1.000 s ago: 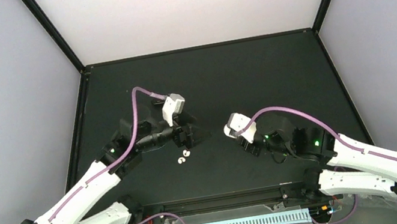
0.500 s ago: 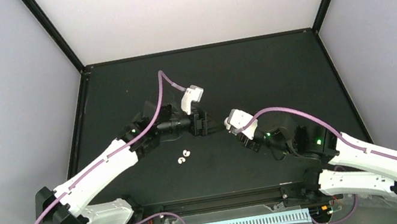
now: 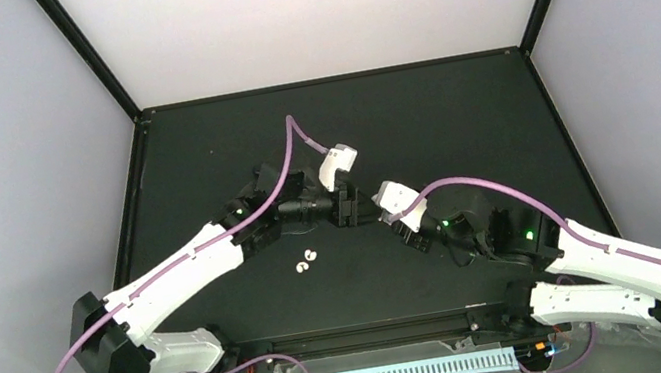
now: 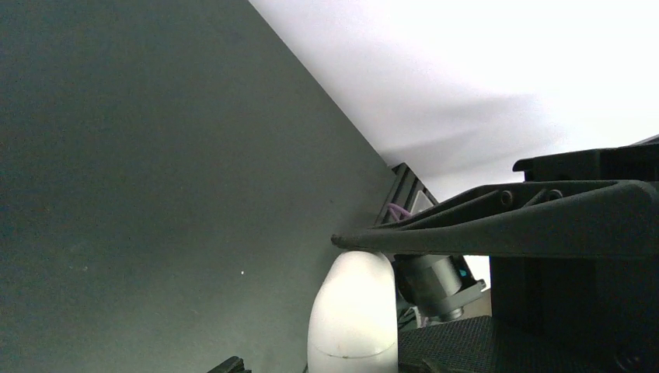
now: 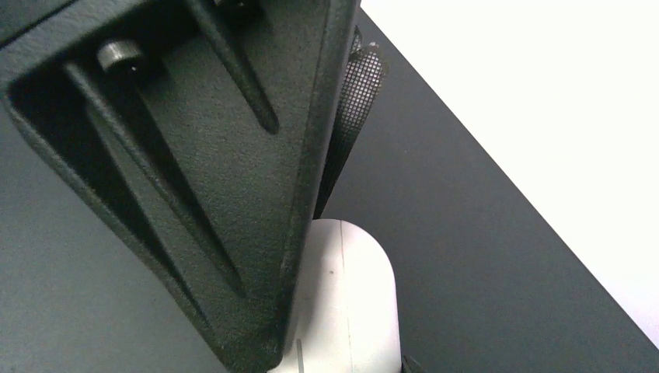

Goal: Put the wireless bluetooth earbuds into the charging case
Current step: Pick up the charging case at the center of the board.

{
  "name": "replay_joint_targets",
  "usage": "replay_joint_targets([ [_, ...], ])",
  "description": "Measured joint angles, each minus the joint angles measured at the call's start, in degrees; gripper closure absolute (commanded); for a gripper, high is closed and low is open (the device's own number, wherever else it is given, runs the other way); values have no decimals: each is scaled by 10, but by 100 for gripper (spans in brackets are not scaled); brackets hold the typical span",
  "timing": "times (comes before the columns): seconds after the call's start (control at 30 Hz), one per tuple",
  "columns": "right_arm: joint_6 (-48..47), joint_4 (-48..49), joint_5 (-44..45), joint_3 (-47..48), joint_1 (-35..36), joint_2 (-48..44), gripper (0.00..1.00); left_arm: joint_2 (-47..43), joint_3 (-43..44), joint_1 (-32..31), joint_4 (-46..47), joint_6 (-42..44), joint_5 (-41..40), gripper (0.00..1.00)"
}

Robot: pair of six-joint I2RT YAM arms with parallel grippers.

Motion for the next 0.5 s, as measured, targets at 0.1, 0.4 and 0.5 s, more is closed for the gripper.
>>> replay_joint_targets([
  [0.1,0,3,0,1,0,1,77,1,0,-3,2,-11,0,48],
  [0.4,0,17,-4,1,1,1,77,1,0,-14,36,-43,-11,55],
  [0.5,0,22,-4,1,3,1,77,1,0,-14,40,-49,-15,55],
])
